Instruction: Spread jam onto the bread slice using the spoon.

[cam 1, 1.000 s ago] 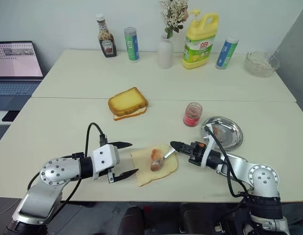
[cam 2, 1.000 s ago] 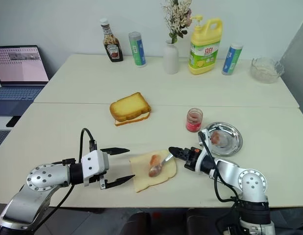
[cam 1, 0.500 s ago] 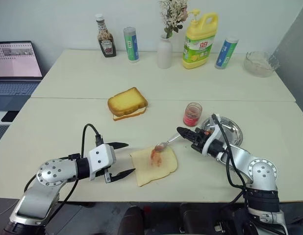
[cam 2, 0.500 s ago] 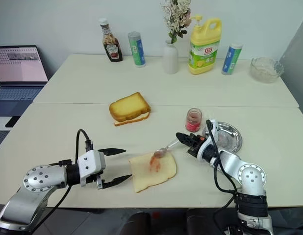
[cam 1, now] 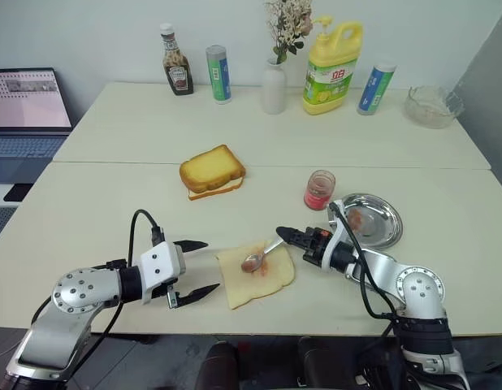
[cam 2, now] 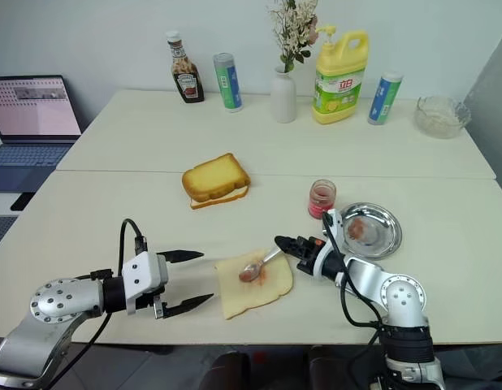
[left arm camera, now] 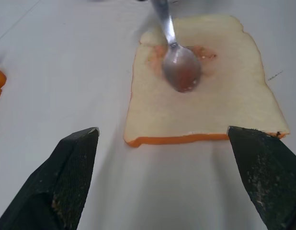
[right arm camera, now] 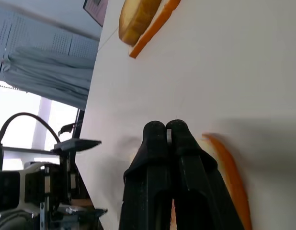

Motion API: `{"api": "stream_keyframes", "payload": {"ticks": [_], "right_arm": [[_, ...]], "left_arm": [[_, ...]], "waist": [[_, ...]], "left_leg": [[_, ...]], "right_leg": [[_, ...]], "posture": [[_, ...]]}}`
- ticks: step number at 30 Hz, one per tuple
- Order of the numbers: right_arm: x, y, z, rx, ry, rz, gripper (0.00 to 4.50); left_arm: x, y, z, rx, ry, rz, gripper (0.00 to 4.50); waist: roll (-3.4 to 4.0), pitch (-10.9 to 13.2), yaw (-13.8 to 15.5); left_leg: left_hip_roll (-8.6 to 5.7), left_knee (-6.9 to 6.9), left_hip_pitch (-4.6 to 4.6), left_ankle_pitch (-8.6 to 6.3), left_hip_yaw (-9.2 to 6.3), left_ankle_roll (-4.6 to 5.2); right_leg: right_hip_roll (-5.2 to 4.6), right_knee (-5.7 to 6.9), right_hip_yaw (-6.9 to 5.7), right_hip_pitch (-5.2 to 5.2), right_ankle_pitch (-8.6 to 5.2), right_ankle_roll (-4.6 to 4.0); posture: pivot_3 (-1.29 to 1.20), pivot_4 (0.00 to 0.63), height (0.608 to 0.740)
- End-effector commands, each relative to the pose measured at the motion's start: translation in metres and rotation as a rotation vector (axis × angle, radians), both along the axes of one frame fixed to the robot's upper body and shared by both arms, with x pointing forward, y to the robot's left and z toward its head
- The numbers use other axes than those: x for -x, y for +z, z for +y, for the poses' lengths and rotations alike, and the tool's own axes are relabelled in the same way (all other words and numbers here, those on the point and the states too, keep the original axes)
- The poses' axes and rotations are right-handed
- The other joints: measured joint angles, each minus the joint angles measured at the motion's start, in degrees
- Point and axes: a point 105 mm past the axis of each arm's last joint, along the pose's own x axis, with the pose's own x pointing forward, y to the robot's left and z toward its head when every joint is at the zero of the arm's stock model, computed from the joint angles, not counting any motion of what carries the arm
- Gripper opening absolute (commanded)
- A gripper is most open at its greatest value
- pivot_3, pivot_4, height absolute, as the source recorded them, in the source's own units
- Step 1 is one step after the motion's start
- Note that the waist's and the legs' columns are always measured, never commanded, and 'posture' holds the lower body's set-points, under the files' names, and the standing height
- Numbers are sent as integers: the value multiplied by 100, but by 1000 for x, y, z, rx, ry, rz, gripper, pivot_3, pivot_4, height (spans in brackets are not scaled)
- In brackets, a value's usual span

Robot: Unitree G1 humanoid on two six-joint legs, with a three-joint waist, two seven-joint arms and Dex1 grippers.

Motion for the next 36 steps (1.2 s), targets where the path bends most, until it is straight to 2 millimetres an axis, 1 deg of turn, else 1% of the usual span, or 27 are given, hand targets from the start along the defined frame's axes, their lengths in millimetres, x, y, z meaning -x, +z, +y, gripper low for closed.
{"api": "stream_keyframes", "payload": {"ticks": [1,4,6,9,11,12,14,15,20,22,25,29,33,36], "right_arm": [[13,1,2,10,75,-13,48],[23,7,-3,14,116,-35,48],[24,18,-7,-5,123,-66,48],[14,32,-13,-33,68,-97,48],[0,42,-17,-65,6,-113,48],[-7,43,-19,-65,-24,-116,48],[-18,42,-20,-65,-70,-110,48],[-21,38,-20,-47,-82,-106,48],[-30,20,-23,3,-120,-78,48],[-20,18,-27,8,-95,-70,48],[-1,19,-27,9,-38,-78,48],[21,20,-21,10,40,-72,48],[24,23,-21,16,57,-77,48],[22,37,-19,-7,68,-113,48]], "left_arm": [[-1,8,-3,-2,-13,-35,4500],[0,9,-2,-3,-14,-38,4500],[0,9,-2,-4,-14,-40,4500],[0,8,-2,-3,-15,-41,4500],[0,7,-3,-2,-20,-38,4500],[0,6,-4,-2,-24,-36,4500],[1,6,-5,-2,-31,-35,4500],[1,5,-6,-2,-33,-34,4500],[0,5,-8,-1,-42,-35,4500],[0,6,-8,-1,-42,-36,4500],[1,5,-8,-4,-40,-36,4500],[0,4,-9,-4,-41,-39,4500],[-1,4,-9,-5,-40,-42,4500],[-1,5,-7,-7,-35,-43,4500]], "waist": [[0,0,0],[0,0,0],[0,0,1],[-1,0,-1],[-1,0,-8],[-1,0,-14],[-1,0,-10],[-2,-1,-6],[-2,-1,4],[-2,-1,5],[-2,-1,11],[-2,-1,-1],[-3,-1,-11],[-3,-1,-7]], "left_leg": [[0,0,0,0,0,0],[1,0,1,0,0,0],[0,0,0,0,0,0],[1,0,0,0,-1,0],[1,0,4,0,0,0],[1,1,4,0,1,0],[1,2,7,0,3,0],[1,2,8,0,2,0],[0,2,5,0,3,0],[0,2,5,0,3,0],[0,2,4,0,2,0],[3,2,9,0,0,0],[2,3,10,0,3,1],[1,6,10,0,4,1]], "right_leg": [[0,0,0,0,0,0],[1,0,0,0,0,0],[1,-1,0,0,0,0],[1,1,0,0,0,0],[2,4,3,0,0,0],[3,5,3,0,0,0],[4,10,6,0,0,0],[4,10,5,0,0,0],[2,8,5,0,0,0],[1,8,5,0,0,0],[0,8,3,0,0,0],[4,13,5,1,-1,-1],[4,14,8,1,-1,0],[4,14,8,2,-1,0]], "posture": [[0,150,740],[0,150,740],[0,150,740],[0,150,740],[0,150,740],[0,150,740],[0,150,740],[0,150,740],[0,150,740],[0,150,740],[0,150,740],[0,150,740],[0,150,740],[0,150,740]]}}
